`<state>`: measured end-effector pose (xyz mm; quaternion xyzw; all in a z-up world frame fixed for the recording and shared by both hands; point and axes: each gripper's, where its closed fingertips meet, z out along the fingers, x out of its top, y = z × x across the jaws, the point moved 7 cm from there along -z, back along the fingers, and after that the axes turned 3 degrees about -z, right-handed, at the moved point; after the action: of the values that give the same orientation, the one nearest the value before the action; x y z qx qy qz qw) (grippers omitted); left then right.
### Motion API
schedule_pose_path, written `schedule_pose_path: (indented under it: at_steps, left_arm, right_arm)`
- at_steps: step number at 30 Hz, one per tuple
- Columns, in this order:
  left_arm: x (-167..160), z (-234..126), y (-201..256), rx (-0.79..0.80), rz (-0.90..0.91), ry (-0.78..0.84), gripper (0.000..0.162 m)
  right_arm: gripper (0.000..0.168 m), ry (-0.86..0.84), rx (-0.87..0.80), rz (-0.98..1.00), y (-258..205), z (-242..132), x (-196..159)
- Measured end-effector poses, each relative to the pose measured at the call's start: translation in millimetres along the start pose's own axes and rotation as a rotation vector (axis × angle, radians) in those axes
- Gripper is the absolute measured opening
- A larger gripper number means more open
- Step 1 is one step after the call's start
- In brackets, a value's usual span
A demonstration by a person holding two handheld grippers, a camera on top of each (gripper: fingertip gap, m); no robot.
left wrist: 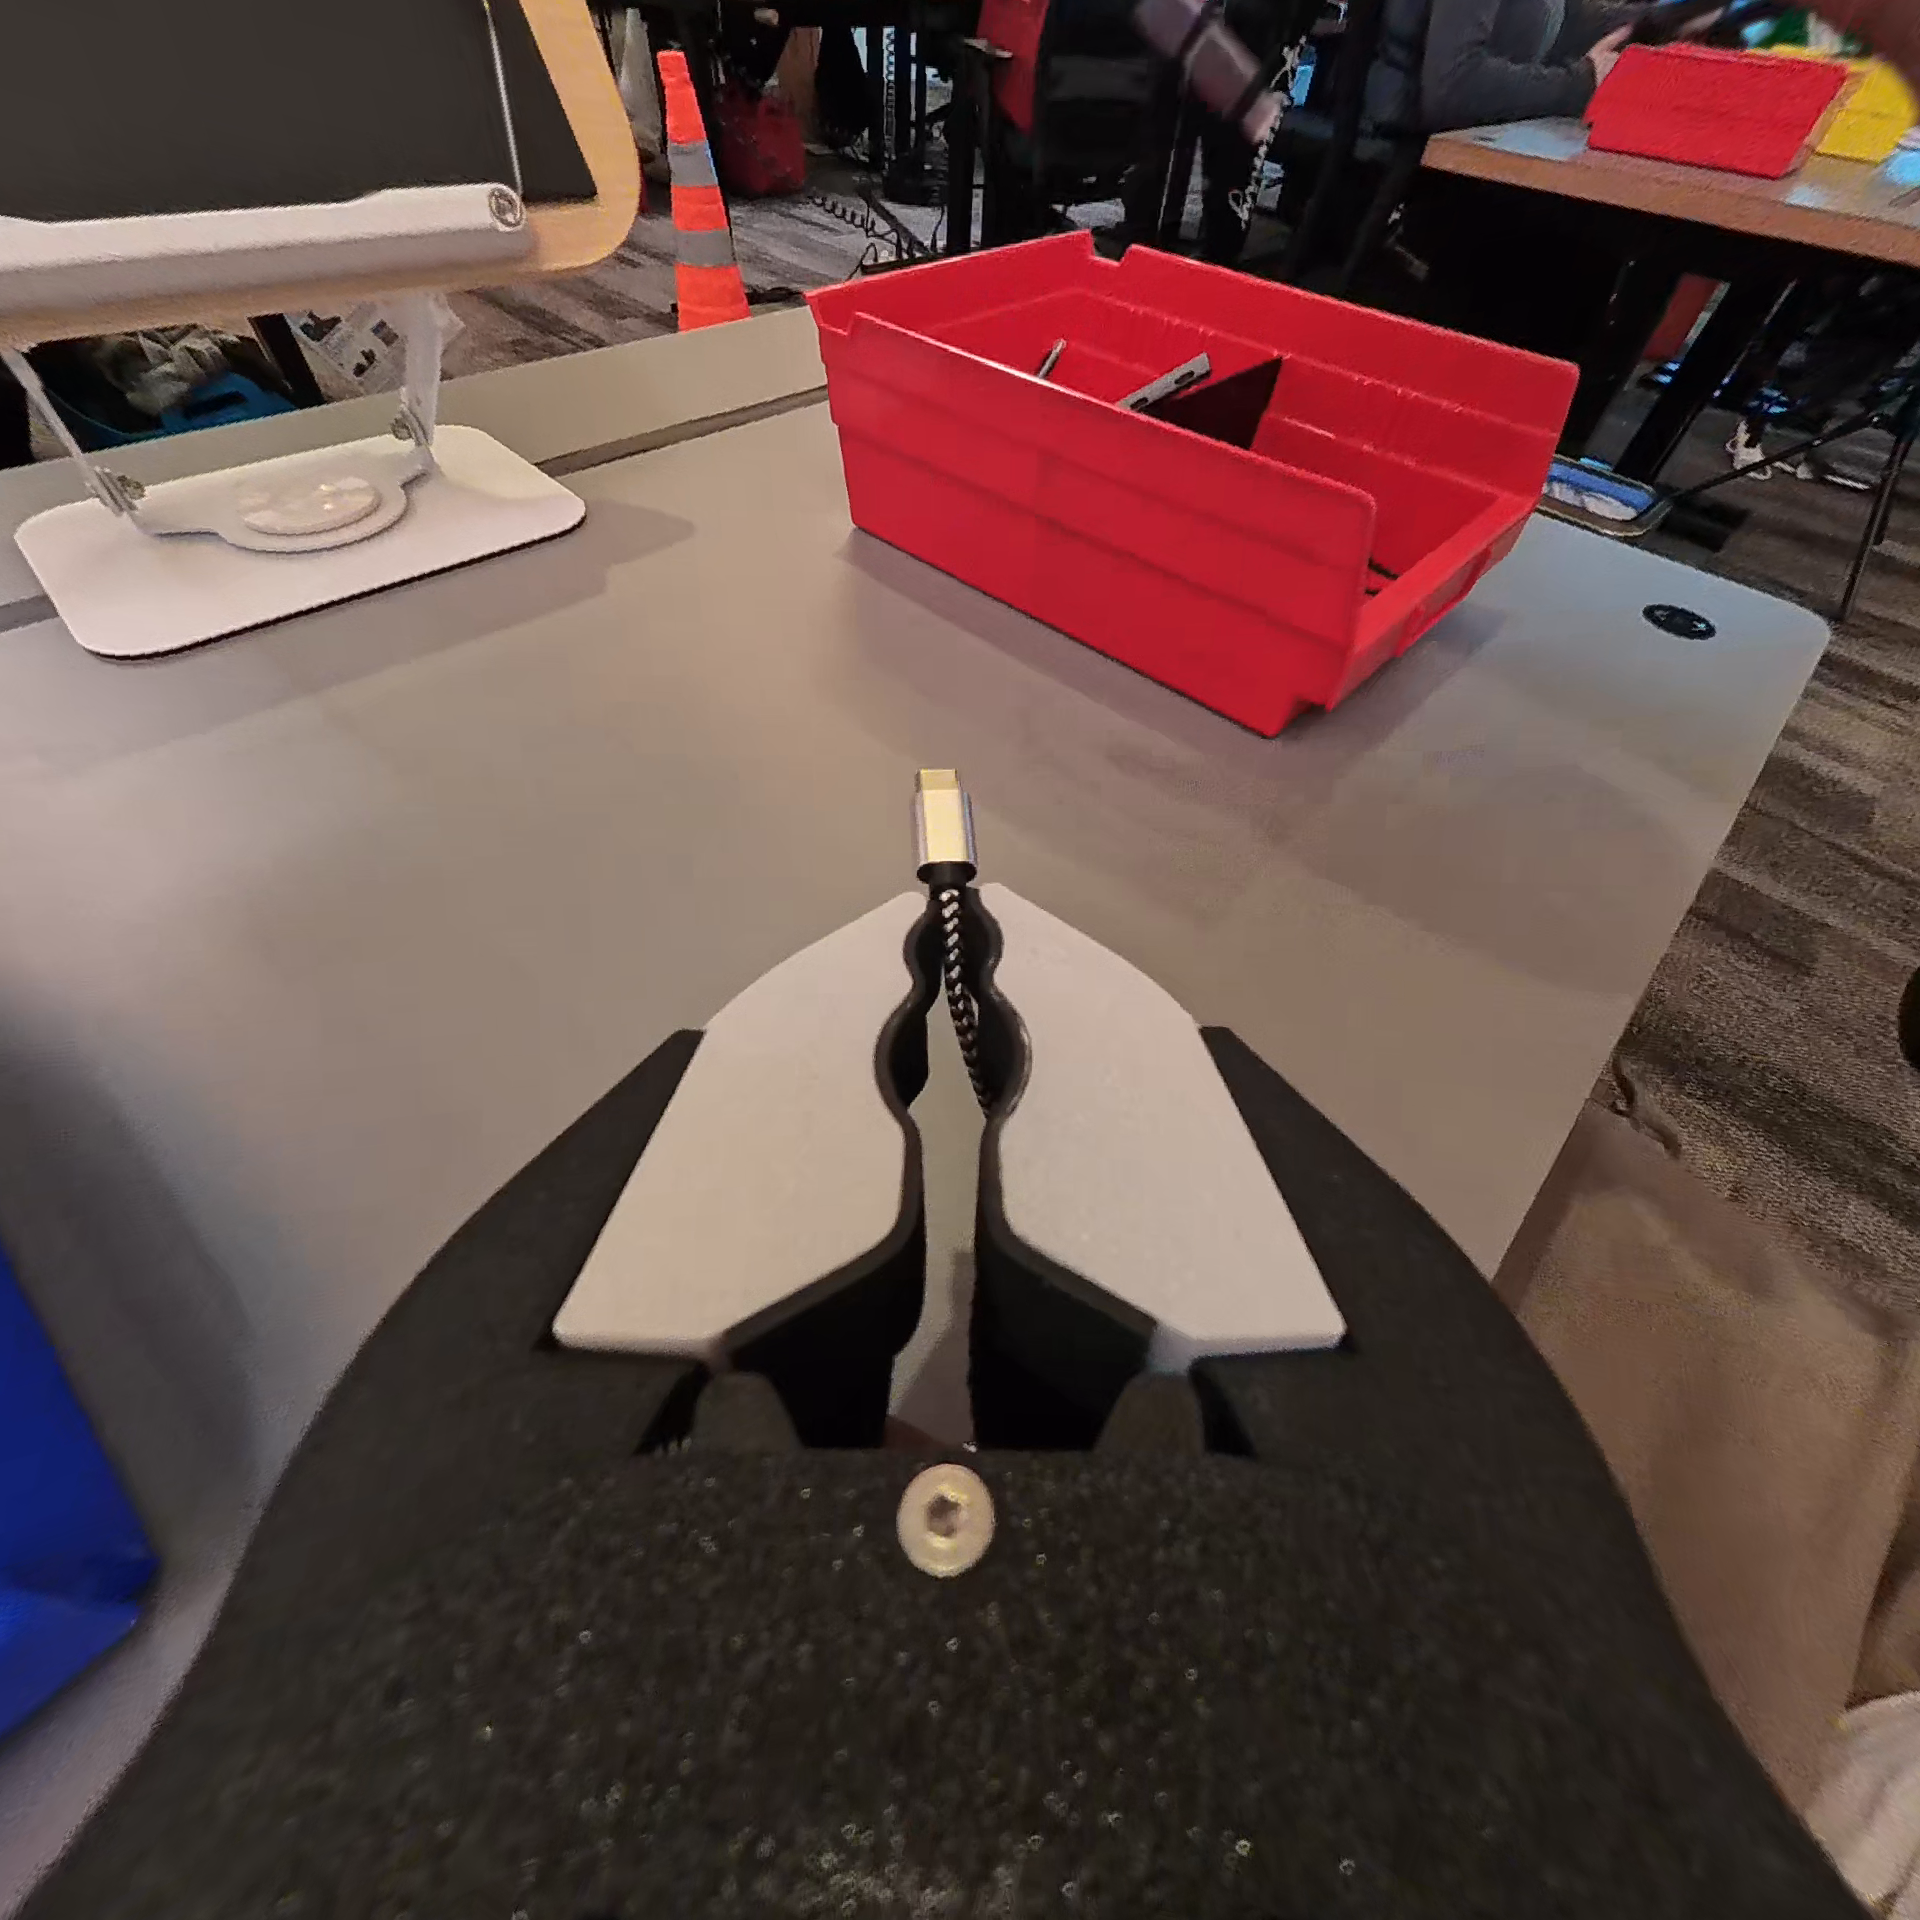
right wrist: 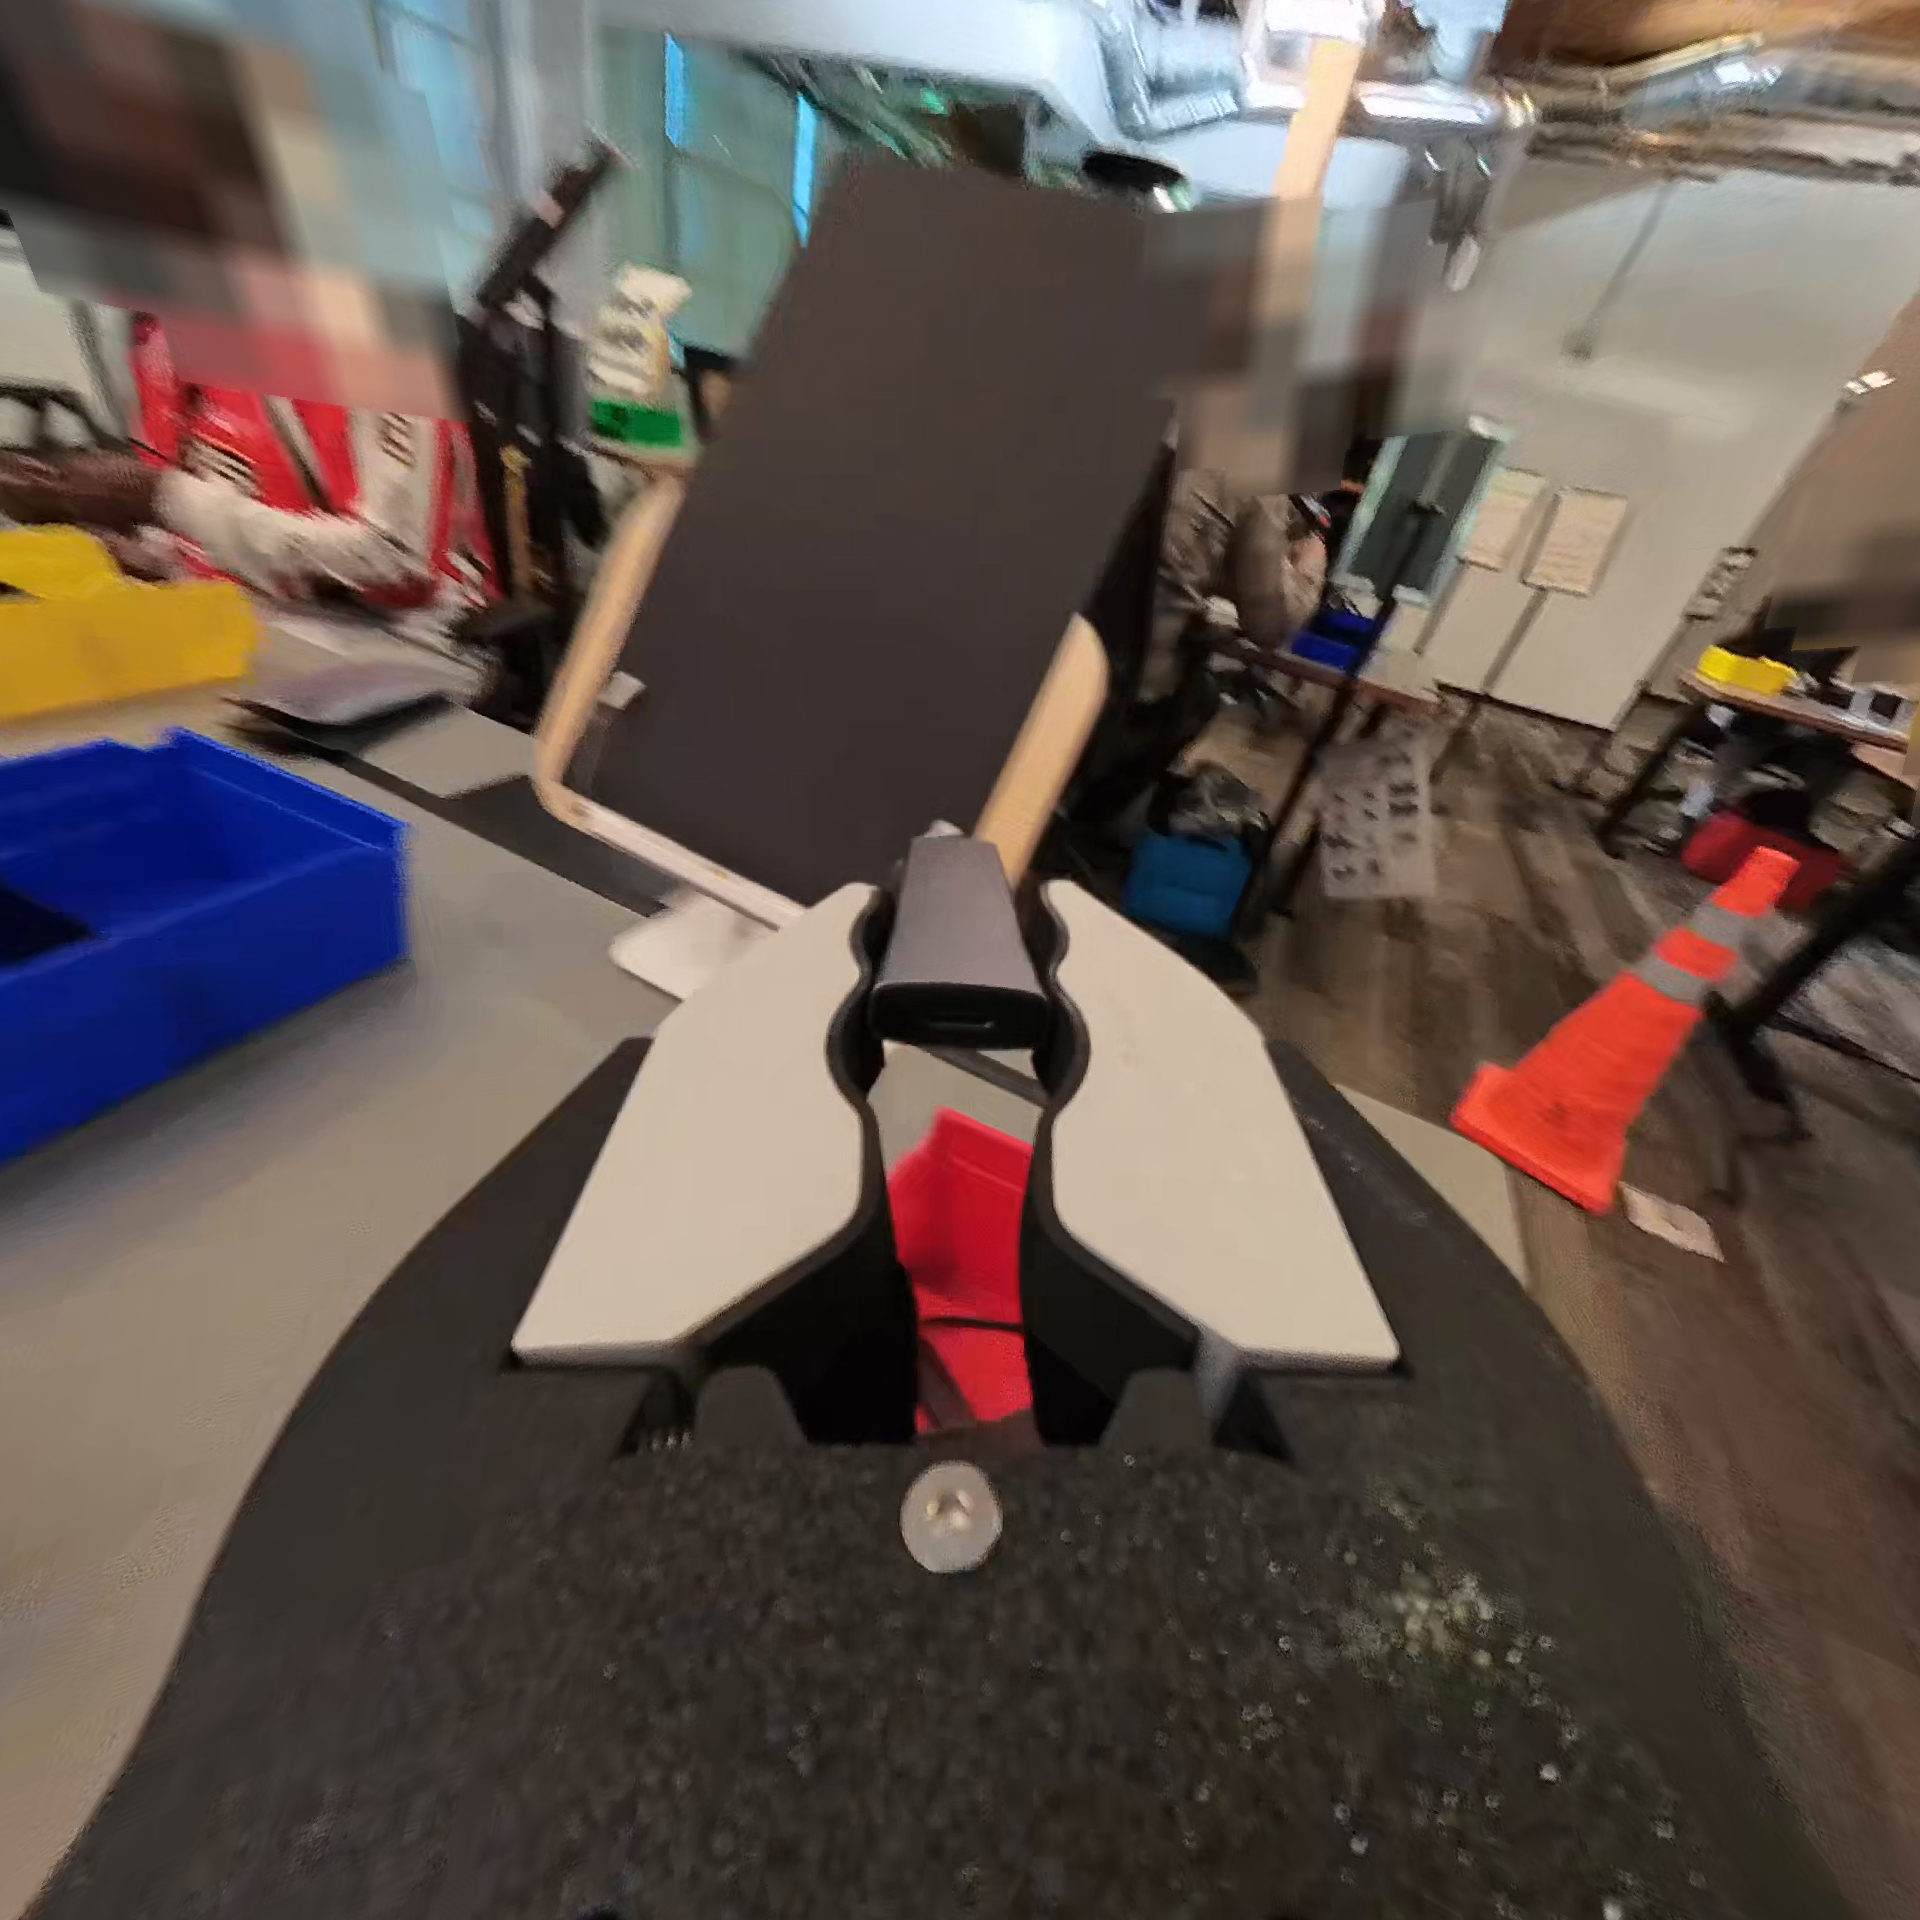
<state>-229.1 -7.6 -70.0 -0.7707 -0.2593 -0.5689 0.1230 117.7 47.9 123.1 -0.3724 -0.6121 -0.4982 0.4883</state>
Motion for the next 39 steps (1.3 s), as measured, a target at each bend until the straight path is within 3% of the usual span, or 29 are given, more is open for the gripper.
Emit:
schedule_pose_path:
  at_steps: [4, 7, 9, 12, 15, 21, 23, 26, 31, 35, 39]
  left_arm:
    - [-1, 0, 0, -0.008, -0.001, -0.009, 0.003]
    - [-2, 0, -1, -0.005, 0.007, -0.021, 0.003]
    - [-4, 1, -3, -0.007, -0.002, -0.031, 0.003]
    - [-7, 4, -5, -0.019, -0.039, -0.048, 0.003]
    - [-9, 6, -5, -0.018, -0.062, -0.059, 0.003]
    - [-19, 12, 1, -0.101, -0.070, -0.164, 0.007]
    - [-23, 15, 3, -0.144, -0.062, -0.218, 0.018]
    - [-21, 12, -2, -0.198, -0.055, -0.253, 0.037]
    - [-4, -34, -31, -0.314, 0.145, -0.324, 0.044]
    - [-24, -67, -31, -0.443, 0.449, -0.525, 0.042]
    - [-48, -56, -37, -0.475, 0.598, -0.726, 0.051]
  right_arm:
    - [0.025, -0.338, 0.018, 0.029, 46, 50, -82]
    - [0.025, -0.596, 0.113, 0.145, 49, 63, -145]
    - [0.026, -0.757, 0.130, 0.202, 47, 64, -176]
    - [0.026, -0.854, 0.117, 0.339, 48, 66, -201]
    - [0.046, -0.813, 0.091, 0.491, 61, 62, -199]
    - [0.050, -0.603, 0.049, 0.510, 62, 20, -150]
    - [0.049, -0.496, 0.076, 0.446, 35, -2, -129]
    - [0.047, -0.336, 0.238, 0.409, -48, -38, -116]
    - [0.039, -0.139, 0.482, 0.404, -188, -103, -144]
    - [0.040, -0.096, 0.599, 0.479, -218, -128, -156]
    - [0.042, -0.106, 0.659, 0.500, -218, -124, -162]
